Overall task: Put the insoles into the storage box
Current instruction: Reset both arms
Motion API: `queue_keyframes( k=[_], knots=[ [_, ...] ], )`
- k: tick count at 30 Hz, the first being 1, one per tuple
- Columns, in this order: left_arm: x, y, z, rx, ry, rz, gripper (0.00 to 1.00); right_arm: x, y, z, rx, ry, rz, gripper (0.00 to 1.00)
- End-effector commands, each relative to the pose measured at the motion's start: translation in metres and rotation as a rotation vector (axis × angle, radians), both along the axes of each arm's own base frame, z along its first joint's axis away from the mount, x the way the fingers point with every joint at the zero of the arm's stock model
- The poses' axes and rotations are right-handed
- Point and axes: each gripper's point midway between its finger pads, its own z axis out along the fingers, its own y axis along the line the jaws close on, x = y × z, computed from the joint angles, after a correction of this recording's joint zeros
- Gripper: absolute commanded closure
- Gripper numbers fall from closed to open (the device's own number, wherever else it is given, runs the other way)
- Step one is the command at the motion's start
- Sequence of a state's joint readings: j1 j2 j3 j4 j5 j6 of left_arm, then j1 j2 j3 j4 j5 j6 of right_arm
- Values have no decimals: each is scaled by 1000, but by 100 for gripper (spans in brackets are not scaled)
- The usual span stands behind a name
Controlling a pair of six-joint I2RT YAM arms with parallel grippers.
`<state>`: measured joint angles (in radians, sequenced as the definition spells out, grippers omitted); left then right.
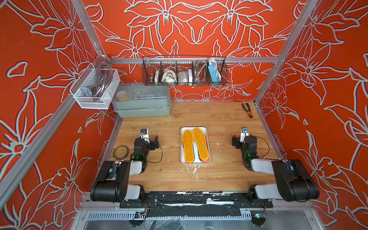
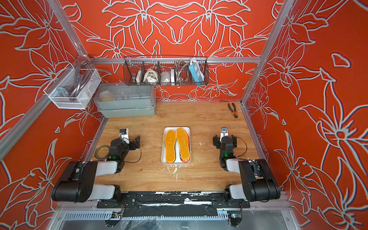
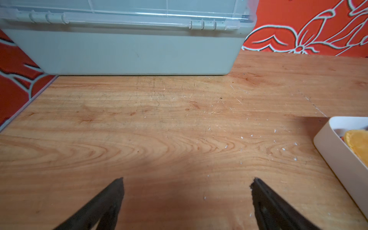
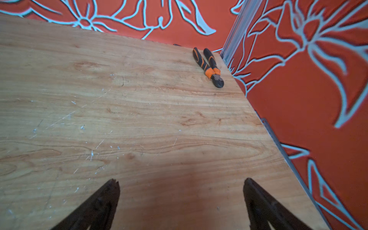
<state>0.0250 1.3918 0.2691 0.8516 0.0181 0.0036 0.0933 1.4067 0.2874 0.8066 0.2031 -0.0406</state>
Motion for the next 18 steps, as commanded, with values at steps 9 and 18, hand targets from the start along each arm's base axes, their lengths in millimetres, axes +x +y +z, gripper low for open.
queue_keyframes(
  k=[9, 18],
  knots=[
    [4, 4, -7, 2, 56, 17, 2, 12, 6, 7, 67, -12, 69, 0],
    [4, 4, -7, 2, 56, 18, 2, 14, 5, 5, 82, 6, 75, 0]
  ],
)
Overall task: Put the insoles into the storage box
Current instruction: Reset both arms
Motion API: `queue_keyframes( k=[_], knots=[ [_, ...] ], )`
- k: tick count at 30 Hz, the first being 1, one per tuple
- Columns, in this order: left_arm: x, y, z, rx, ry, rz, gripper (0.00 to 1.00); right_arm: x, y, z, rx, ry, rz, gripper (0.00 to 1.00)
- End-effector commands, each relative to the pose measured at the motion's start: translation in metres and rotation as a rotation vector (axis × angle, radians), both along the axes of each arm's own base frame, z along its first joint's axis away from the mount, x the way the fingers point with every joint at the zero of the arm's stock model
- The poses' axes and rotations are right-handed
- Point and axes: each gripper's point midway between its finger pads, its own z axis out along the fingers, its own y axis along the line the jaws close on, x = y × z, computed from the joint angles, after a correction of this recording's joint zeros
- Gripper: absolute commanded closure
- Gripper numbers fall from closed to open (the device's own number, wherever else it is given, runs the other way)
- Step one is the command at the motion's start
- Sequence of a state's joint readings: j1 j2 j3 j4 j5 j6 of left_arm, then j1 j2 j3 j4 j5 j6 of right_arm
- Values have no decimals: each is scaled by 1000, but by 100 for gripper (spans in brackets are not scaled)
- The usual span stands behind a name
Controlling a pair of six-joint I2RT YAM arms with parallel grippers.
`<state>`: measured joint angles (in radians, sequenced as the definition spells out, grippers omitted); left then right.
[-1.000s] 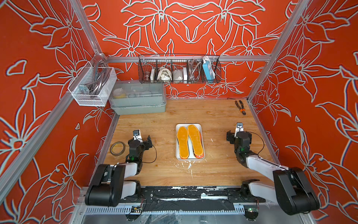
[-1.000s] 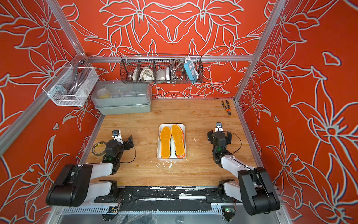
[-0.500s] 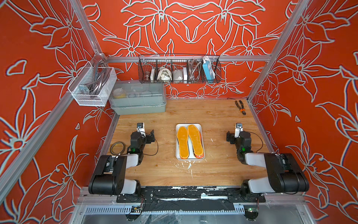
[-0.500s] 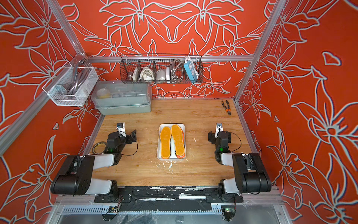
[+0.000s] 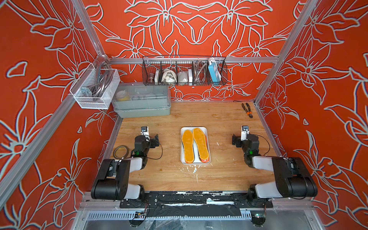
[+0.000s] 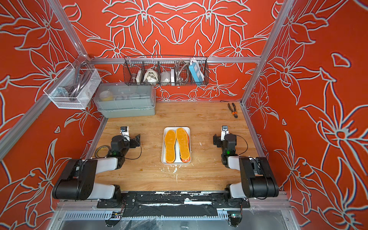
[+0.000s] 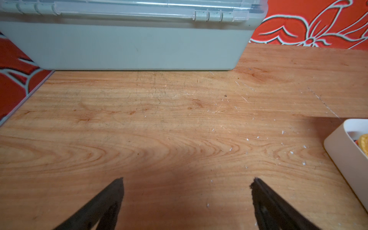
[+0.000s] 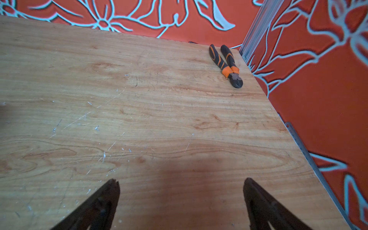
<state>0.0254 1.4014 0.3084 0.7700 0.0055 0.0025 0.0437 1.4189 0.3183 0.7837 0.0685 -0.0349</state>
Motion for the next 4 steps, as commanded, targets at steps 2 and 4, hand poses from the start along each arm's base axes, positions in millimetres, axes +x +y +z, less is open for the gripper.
queue_keyframes(
  k=[2, 4],
  knots=[
    [1, 1, -1, 0, 4, 5, 1, 5, -1, 5, 25, -8, 1, 0],
    [1, 1, -1, 0, 3, 5, 2, 4, 0, 6, 23, -12, 3, 0]
  ],
)
